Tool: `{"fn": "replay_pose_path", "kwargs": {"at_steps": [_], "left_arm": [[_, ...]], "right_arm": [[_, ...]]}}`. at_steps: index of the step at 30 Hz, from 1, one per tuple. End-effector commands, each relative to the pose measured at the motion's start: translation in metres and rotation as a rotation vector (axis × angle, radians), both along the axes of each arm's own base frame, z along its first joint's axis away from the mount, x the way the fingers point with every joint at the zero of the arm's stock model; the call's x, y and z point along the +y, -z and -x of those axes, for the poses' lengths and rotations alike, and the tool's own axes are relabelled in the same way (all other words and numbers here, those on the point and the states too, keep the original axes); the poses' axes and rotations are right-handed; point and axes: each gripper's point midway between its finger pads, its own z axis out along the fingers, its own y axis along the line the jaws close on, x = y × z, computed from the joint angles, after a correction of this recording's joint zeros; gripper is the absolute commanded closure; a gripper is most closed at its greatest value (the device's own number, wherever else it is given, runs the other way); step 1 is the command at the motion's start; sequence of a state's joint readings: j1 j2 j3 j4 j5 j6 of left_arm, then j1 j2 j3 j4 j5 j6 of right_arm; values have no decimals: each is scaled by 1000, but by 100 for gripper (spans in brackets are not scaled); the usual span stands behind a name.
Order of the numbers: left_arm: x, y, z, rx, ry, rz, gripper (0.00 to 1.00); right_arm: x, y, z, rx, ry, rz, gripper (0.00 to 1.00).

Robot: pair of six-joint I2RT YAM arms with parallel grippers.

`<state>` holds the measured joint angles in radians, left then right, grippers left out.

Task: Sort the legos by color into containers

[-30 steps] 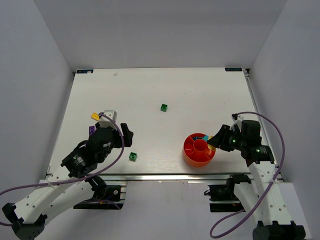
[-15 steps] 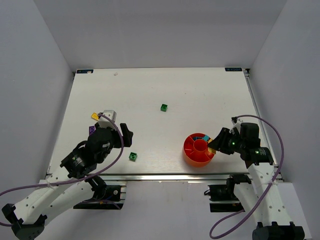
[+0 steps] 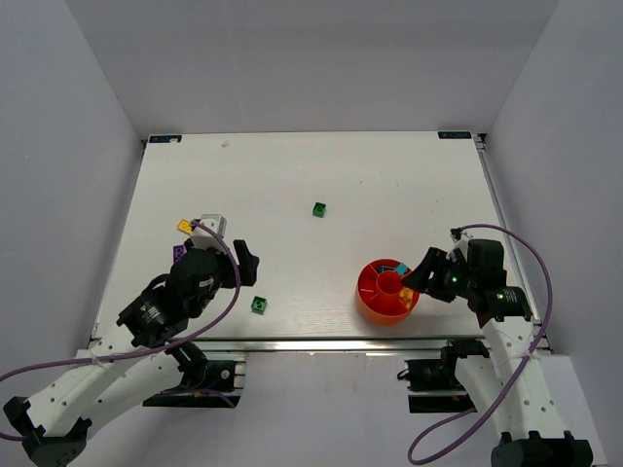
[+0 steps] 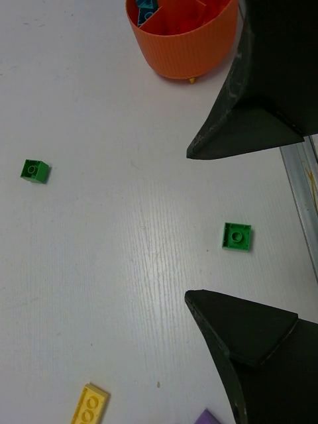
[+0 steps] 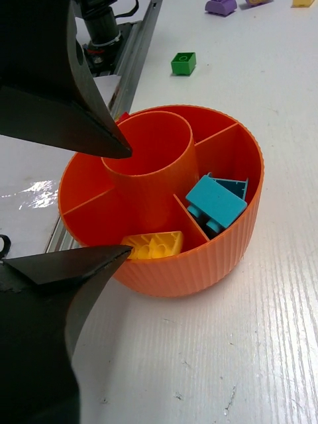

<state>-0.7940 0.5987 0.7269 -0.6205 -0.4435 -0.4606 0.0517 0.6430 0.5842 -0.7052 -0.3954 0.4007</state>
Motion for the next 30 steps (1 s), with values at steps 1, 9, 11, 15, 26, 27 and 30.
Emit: {"fn": "replay_pose_path", "kwargs": {"at_steps": [1, 9, 11, 15, 26, 27, 30], "left_arm": [[0, -1, 1, -7, 8, 7, 11], [3, 3, -3, 10, -35, 5, 26], [3, 12, -7, 48, -69, -22, 44], [7, 22, -25, 134, -188, -90, 92], [39, 52, -122, 420, -475, 0, 11], [41, 63, -127, 471, -485, 16, 9], [66, 60, -149, 497, -589, 82, 8]], "right_arm": [[1, -5, -5, -32, 1, -8, 39], [-14, -52, -27, -205, 42, 73, 47], [-23, -75, -41, -312, 56, 134, 60], [-19, -129, -55, -542, -52, 195, 83], [37, -154, -48, -646, -540, 36, 14], [45, -159, -43, -674, -590, -24, 11], [45, -157, -46, -696, -605, -73, 11]]}}
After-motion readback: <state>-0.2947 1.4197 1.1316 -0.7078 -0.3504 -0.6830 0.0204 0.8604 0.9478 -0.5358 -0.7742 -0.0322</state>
